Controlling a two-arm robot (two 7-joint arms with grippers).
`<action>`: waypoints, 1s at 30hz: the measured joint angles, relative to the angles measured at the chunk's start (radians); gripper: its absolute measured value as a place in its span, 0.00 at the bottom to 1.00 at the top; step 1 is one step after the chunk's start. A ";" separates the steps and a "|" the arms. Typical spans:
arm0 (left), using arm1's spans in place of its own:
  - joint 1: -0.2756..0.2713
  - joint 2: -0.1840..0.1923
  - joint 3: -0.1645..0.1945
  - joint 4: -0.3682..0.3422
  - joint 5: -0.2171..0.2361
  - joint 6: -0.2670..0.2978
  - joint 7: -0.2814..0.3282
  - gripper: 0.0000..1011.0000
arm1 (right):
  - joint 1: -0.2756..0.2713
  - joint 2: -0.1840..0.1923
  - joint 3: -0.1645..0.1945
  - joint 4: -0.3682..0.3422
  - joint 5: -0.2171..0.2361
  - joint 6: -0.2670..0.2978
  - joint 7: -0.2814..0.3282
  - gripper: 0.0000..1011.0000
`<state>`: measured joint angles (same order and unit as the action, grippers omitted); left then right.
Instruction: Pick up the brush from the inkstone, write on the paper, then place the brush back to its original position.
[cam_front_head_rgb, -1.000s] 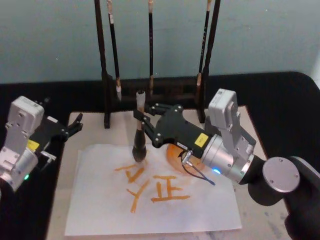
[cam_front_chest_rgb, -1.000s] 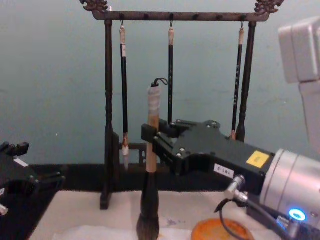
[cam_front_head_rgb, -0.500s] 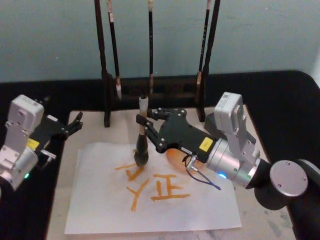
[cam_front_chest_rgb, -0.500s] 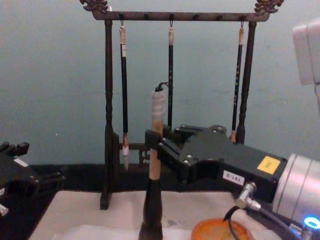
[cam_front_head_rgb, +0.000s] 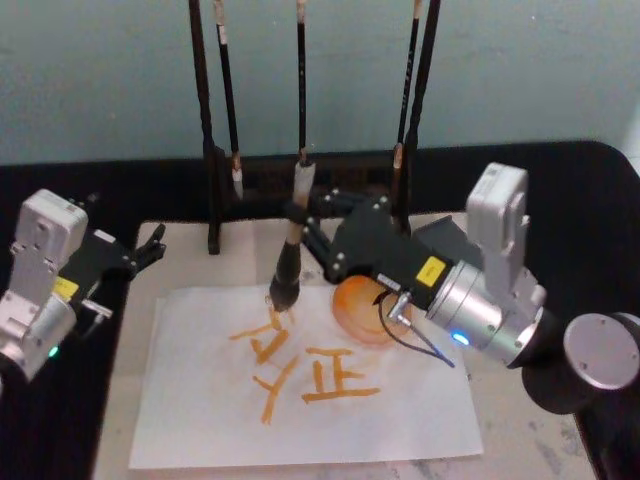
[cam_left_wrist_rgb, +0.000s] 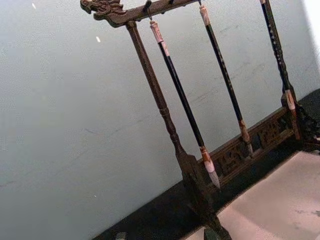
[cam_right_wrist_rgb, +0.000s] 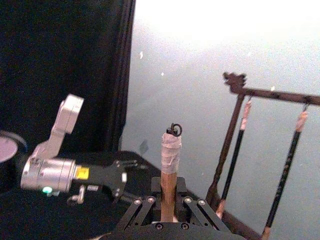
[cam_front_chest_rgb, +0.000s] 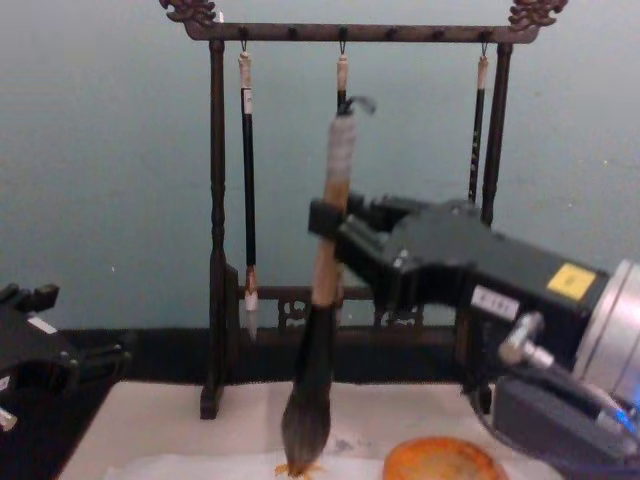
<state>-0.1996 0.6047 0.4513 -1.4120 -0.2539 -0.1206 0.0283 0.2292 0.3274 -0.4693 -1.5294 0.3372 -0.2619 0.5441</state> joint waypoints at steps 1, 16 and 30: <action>0.000 0.000 0.000 0.000 0.000 0.000 0.000 1.00 | -0.003 0.000 0.007 -0.009 0.009 0.000 -0.004 0.17; 0.000 0.000 0.000 0.000 0.000 0.000 0.000 1.00 | -0.037 -0.002 0.115 -0.050 0.176 0.106 -0.057 0.17; 0.000 0.000 0.000 0.000 0.000 0.000 0.000 1.00 | -0.066 -0.001 0.226 -0.036 0.480 0.355 -0.149 0.17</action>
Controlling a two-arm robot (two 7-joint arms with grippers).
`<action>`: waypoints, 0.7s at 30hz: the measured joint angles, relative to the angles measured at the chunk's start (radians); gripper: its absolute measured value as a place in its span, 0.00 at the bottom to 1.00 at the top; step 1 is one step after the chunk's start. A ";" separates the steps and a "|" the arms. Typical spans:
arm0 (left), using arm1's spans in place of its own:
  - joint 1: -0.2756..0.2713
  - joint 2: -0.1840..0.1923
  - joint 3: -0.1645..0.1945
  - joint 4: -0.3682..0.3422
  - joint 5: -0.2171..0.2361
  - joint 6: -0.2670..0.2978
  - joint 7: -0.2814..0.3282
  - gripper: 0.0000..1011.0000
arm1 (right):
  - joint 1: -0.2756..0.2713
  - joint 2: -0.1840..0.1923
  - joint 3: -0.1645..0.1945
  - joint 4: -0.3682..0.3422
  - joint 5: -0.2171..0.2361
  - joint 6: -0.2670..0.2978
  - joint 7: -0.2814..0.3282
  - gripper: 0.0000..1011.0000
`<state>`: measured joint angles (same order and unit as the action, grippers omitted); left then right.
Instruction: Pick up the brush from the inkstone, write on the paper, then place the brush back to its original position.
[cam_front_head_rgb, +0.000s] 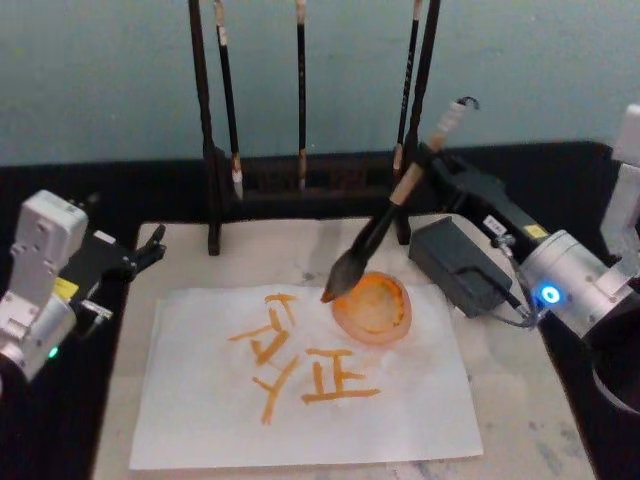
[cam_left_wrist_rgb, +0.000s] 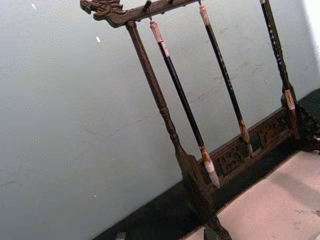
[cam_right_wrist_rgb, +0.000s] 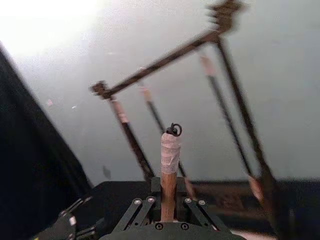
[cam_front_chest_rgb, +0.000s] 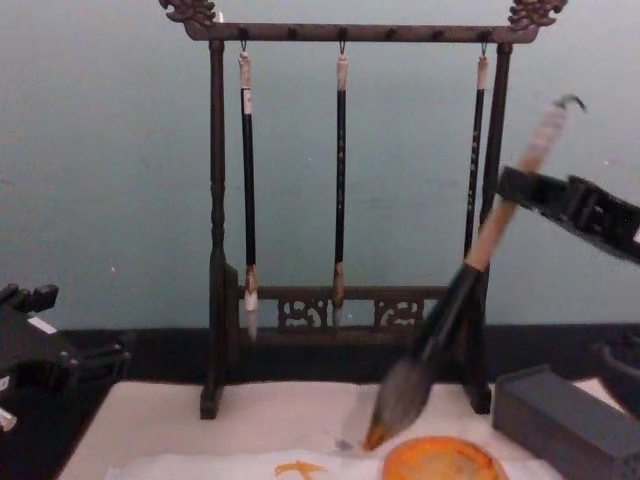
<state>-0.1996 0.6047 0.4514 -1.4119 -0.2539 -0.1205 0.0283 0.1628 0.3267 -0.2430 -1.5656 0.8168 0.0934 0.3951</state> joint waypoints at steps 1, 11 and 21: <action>0.000 0.000 0.000 0.000 0.000 0.000 0.000 1.00 | 0.000 0.000 0.000 0.000 0.000 0.000 0.000 0.17; 0.000 0.000 0.000 0.000 0.000 0.000 0.000 1.00 | 0.009 -0.014 0.068 0.059 0.158 0.143 -0.136 0.17; 0.000 0.000 0.000 0.000 0.000 0.000 0.000 1.00 | 0.044 -0.018 0.082 0.132 0.228 0.178 -0.185 0.17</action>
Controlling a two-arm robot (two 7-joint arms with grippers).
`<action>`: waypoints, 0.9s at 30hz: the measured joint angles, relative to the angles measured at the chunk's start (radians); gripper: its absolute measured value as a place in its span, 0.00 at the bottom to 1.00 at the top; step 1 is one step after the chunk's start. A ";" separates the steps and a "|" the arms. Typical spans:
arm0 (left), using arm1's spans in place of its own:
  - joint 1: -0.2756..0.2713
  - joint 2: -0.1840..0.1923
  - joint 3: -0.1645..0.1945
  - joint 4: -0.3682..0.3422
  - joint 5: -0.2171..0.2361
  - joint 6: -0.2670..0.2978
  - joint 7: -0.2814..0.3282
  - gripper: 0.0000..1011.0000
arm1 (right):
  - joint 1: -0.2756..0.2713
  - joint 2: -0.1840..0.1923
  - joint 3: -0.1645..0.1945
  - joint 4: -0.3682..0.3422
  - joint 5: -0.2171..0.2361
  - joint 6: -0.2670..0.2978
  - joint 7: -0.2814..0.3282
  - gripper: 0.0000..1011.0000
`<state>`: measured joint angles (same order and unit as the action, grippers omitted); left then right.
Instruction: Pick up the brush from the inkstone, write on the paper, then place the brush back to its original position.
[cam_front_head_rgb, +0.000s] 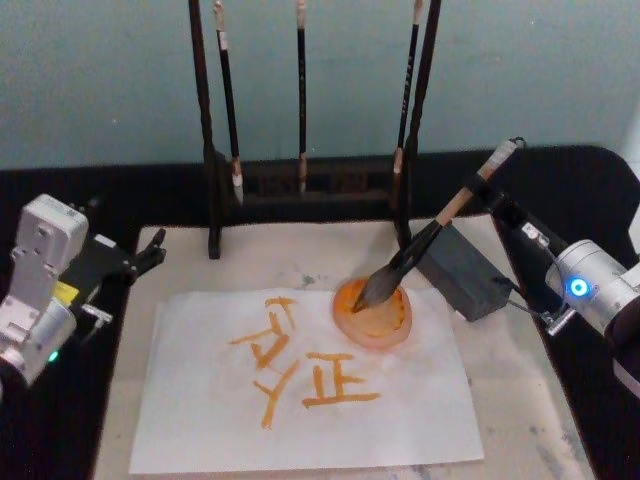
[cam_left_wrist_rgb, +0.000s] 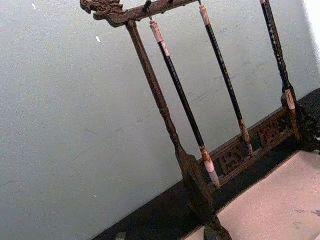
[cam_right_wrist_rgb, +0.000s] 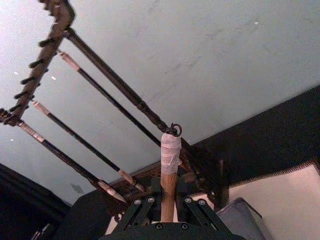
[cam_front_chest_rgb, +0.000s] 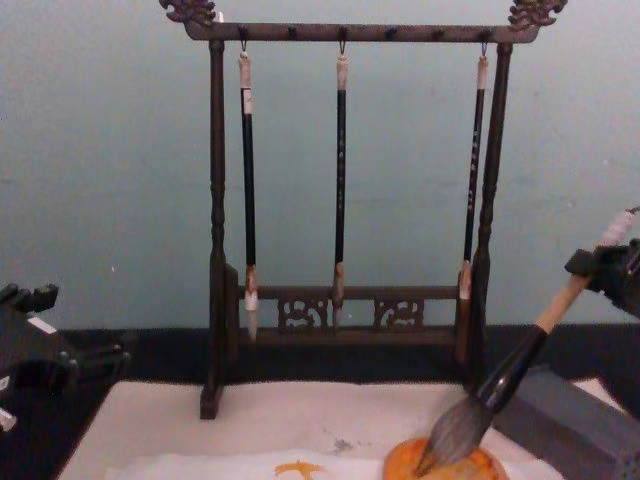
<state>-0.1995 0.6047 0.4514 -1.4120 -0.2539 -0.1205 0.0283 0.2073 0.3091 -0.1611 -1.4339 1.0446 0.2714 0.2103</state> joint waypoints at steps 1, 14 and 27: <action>0.000 0.000 0.000 0.000 0.000 0.000 0.000 1.00 | 0.005 0.000 0.000 0.009 0.010 0.004 -0.003 0.17; 0.000 0.000 0.000 0.000 0.000 0.000 0.000 1.00 | 0.042 0.000 -0.007 0.074 0.076 0.033 -0.026 0.17; 0.000 0.000 0.000 0.000 0.000 0.000 0.000 1.00 | 0.083 0.000 -0.023 0.147 0.132 0.051 -0.042 0.17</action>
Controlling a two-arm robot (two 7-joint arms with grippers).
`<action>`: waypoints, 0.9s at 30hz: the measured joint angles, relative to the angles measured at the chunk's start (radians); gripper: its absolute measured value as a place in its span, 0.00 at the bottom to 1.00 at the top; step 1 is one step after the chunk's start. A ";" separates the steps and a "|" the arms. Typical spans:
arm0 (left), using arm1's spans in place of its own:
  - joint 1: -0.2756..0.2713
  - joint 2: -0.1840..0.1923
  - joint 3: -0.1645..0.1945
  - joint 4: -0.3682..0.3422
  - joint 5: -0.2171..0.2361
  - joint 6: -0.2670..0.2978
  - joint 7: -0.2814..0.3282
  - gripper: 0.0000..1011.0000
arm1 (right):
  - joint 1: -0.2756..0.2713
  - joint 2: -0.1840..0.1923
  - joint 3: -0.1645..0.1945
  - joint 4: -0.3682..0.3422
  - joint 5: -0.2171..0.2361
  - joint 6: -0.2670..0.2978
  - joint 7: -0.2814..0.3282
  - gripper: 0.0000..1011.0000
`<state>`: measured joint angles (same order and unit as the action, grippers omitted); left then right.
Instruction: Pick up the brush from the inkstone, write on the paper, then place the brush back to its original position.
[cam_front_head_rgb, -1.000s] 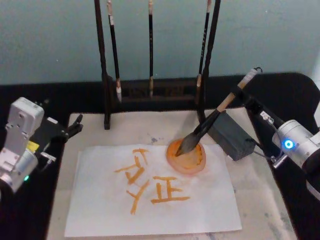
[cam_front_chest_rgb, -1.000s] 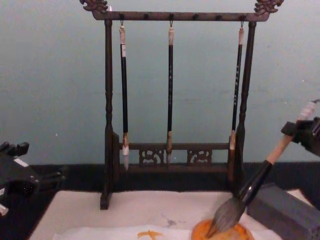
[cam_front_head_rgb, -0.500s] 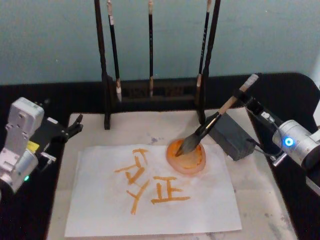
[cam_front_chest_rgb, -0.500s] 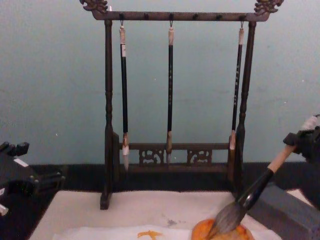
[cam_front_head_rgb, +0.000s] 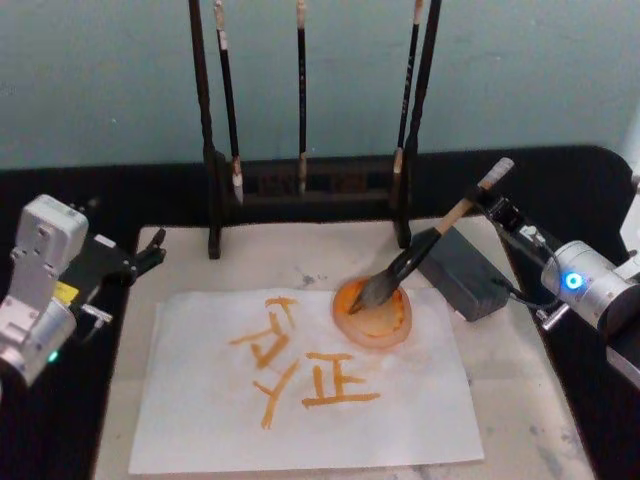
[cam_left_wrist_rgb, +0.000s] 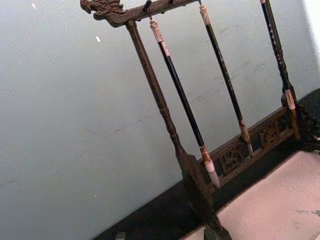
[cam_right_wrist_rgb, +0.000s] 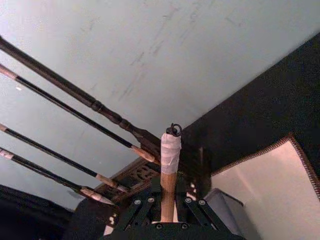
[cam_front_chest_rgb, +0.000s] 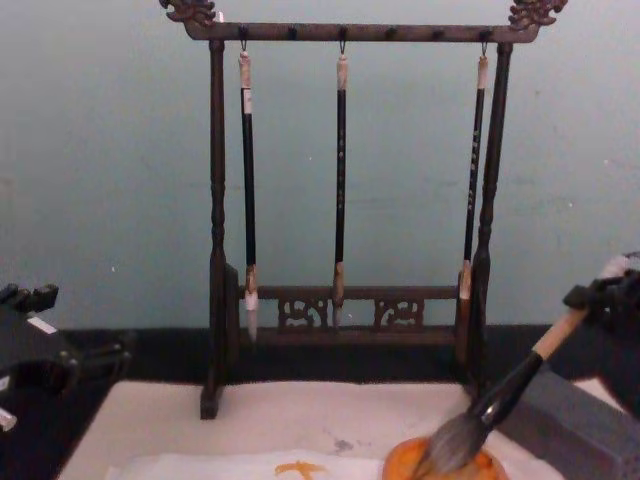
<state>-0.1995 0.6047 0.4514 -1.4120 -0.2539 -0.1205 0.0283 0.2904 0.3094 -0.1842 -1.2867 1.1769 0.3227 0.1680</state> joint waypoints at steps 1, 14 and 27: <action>0.000 0.000 0.000 0.000 0.000 0.000 0.000 1.00 | 0.004 0.001 -0.002 0.009 0.005 0.001 -0.001 0.17; 0.000 0.000 0.000 0.000 0.000 0.000 0.000 1.00 | 0.025 0.005 -0.019 0.050 0.047 0.001 -0.017 0.17; 0.000 0.000 0.000 0.000 0.000 0.000 0.000 1.00 | 0.030 0.016 -0.038 0.054 0.094 0.003 -0.030 0.17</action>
<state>-0.1995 0.6047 0.4514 -1.4120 -0.2539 -0.1205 0.0283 0.3201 0.3251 -0.2222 -1.2331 1.2709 0.3259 0.1383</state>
